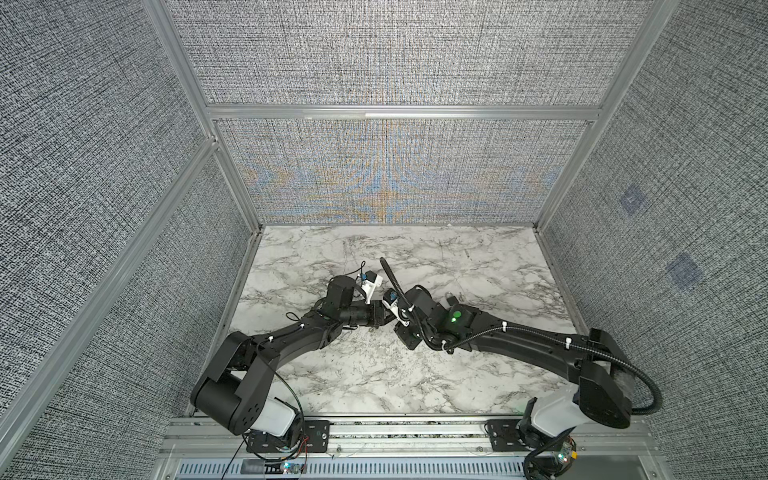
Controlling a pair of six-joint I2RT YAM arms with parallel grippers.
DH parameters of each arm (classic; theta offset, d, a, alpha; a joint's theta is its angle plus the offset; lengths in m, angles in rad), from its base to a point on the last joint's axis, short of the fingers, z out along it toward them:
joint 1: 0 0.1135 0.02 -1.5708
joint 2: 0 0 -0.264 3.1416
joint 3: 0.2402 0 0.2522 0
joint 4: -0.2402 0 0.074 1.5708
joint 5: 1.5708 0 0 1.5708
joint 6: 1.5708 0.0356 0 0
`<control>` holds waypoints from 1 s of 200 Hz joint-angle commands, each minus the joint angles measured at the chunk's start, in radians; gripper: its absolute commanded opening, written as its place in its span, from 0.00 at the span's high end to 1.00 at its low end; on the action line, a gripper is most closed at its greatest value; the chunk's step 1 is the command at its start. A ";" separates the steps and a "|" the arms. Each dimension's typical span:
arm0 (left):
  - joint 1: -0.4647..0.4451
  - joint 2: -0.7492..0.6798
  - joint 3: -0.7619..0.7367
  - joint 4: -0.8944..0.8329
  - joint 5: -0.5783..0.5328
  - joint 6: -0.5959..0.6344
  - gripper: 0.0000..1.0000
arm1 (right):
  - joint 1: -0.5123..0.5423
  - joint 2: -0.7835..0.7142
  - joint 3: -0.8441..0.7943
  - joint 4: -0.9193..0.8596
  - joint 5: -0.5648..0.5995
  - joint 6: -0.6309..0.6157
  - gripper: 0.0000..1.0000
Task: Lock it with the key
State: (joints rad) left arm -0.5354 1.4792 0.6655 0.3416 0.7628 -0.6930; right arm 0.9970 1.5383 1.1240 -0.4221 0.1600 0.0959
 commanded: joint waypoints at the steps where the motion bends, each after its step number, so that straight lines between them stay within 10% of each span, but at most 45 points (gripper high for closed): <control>1: -0.005 0.008 0.005 0.046 0.022 -0.012 0.61 | 0.000 -0.001 0.008 -0.013 0.014 0.001 0.77; 177: -0.013 0.079 0.027 0.068 0.023 -0.033 1.00 | 0.000 -0.015 -0.004 0.001 0.022 0.007 0.77; 200: -0.013 0.085 0.020 0.102 0.018 -0.059 1.00 | -0.004 -0.024 -0.037 0.042 0.029 0.029 0.52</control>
State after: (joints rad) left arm -0.5510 1.5551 0.6910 0.4244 0.8131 -0.7387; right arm 0.9966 1.5276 1.1110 -0.4343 0.1741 0.1005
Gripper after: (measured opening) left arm 0.081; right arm 0.366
